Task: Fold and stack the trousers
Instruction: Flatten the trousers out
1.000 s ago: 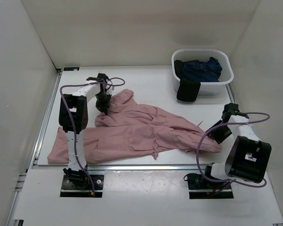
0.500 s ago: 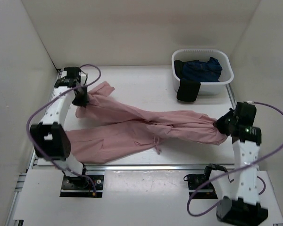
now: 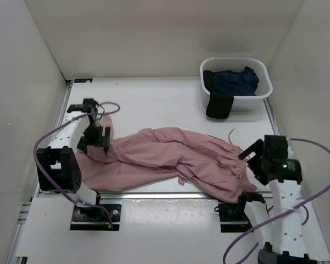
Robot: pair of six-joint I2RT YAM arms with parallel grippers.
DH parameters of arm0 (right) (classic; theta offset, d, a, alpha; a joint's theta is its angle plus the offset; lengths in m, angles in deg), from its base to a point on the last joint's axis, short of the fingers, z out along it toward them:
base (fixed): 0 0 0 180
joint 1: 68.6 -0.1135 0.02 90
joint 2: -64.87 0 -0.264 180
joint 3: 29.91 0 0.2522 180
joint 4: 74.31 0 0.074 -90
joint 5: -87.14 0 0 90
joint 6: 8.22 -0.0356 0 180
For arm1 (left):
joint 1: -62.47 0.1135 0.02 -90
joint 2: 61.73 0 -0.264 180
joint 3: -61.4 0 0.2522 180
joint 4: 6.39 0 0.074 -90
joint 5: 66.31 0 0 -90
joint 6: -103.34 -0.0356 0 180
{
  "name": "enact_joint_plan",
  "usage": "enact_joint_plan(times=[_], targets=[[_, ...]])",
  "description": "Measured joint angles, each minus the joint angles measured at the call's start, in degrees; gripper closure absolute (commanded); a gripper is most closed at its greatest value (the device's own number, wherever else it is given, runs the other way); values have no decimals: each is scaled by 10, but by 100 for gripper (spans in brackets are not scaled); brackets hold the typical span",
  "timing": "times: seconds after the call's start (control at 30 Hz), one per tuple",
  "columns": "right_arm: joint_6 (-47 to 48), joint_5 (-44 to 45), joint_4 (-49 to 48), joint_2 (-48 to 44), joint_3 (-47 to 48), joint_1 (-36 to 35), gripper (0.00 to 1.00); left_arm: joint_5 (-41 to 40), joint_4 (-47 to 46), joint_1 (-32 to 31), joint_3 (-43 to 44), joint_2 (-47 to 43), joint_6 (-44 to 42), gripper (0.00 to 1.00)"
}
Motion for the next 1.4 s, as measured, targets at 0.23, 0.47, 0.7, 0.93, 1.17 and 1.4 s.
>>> enact_joint_plan(times=[0.23,0.47,0.7,0.93,1.17,1.4], targets=[[-3,27,-65,141,97,0,1,12,1,6,217,28,0,0],[-20,-3,-176,329,77,-14,1,-3,-27,49,226,150,0,0],[-36,-6,-238,441,66,-38,7,0,-57,84,267,242,0,0],[-34,-1,-264,539,66,-38,35,36,-90,47,395,352,0,0],[-32,17,-256,547,71,-38,81,16,-87,32,435,437,4,27],[-17,49,-234,560,123,-14,100,-21,-86,35,474,460,2,86]])
